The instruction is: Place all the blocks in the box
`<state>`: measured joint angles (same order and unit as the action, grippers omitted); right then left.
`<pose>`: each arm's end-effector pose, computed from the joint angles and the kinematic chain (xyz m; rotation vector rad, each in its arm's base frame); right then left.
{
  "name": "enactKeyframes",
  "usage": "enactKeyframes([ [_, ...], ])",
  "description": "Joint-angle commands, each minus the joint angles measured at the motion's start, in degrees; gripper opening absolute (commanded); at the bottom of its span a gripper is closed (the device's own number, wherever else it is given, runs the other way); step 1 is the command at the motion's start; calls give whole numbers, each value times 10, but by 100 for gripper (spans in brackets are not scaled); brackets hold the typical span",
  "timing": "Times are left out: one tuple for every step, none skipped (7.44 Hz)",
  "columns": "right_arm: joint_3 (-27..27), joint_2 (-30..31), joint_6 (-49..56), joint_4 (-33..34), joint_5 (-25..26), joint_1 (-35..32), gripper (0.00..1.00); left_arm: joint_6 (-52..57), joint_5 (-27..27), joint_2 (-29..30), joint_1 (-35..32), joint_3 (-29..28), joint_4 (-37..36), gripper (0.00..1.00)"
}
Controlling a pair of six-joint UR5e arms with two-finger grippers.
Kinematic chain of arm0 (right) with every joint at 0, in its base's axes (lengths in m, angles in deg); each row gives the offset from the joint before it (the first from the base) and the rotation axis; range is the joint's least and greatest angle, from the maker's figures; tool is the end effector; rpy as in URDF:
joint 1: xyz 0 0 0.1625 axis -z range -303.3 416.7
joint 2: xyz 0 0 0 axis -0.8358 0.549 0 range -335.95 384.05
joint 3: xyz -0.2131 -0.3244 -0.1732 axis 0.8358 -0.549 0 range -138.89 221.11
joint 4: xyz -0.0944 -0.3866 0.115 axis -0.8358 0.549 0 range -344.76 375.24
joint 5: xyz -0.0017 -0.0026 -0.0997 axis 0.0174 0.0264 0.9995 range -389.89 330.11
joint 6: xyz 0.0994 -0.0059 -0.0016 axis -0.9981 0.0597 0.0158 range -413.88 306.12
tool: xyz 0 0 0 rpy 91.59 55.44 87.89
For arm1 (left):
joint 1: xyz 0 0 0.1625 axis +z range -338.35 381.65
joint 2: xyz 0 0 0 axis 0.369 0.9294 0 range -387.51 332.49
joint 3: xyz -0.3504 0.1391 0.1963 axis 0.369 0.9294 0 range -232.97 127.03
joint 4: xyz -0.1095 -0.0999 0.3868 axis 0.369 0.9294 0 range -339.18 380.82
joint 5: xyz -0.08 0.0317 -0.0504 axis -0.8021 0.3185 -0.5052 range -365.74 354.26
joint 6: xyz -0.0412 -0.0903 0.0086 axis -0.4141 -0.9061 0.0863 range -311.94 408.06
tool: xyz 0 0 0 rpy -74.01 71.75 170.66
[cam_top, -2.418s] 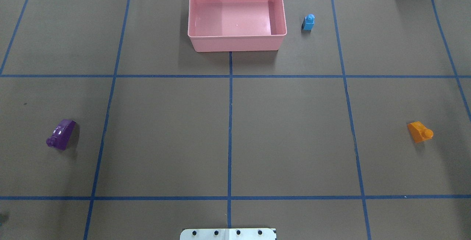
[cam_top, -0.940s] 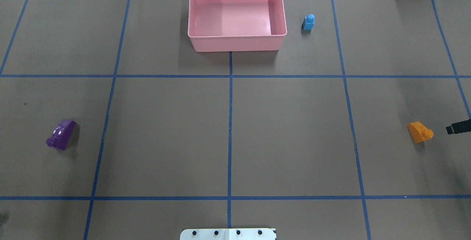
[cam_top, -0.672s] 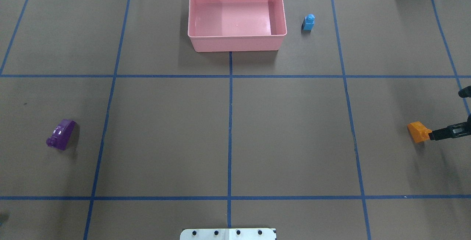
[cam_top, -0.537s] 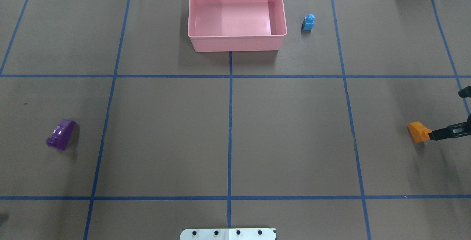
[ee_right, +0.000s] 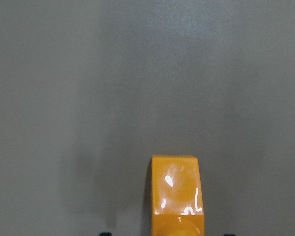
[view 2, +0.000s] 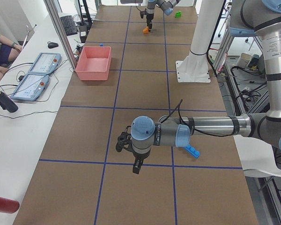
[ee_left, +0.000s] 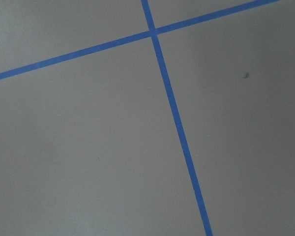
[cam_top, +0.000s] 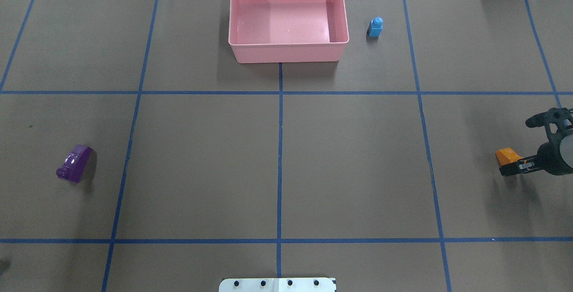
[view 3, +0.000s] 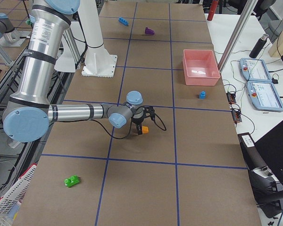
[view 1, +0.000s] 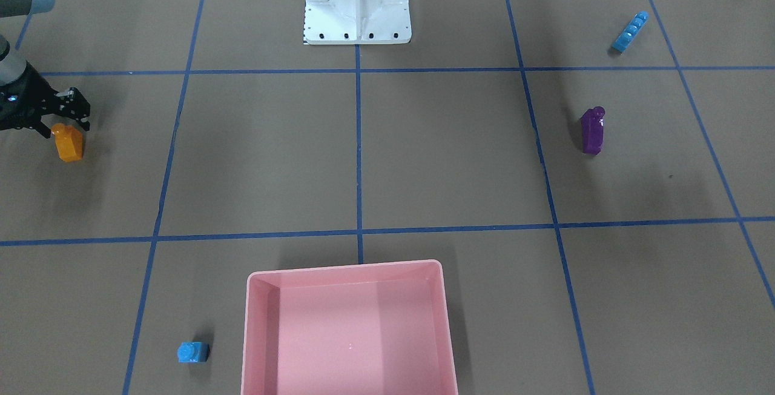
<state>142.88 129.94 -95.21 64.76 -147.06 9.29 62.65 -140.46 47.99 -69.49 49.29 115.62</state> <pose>-0.2112 -0.3596 0.6116 0.1567 -0.7572 -0.1714 -0.0709 -0.3868 0.6556 0.1491 0.7693 0.2401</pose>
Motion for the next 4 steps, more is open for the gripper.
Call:
enactKeyframes([
  [0, -2, 3, -3, -1, 0, 30, 0, 0, 0, 0, 0, 0, 100],
  [4, -3, 3, -4, -2, 0, 0, 0, 0, -1, 0, 0, 0, 100],
  [6, -3, 3, -4, -2, -5, 0, 0, 0, 0, 0, 0, 0, 100],
  [6, -21, 2, -3, -9, -25, 0, 0, 0, 0, 0, 0, 0, 100],
])
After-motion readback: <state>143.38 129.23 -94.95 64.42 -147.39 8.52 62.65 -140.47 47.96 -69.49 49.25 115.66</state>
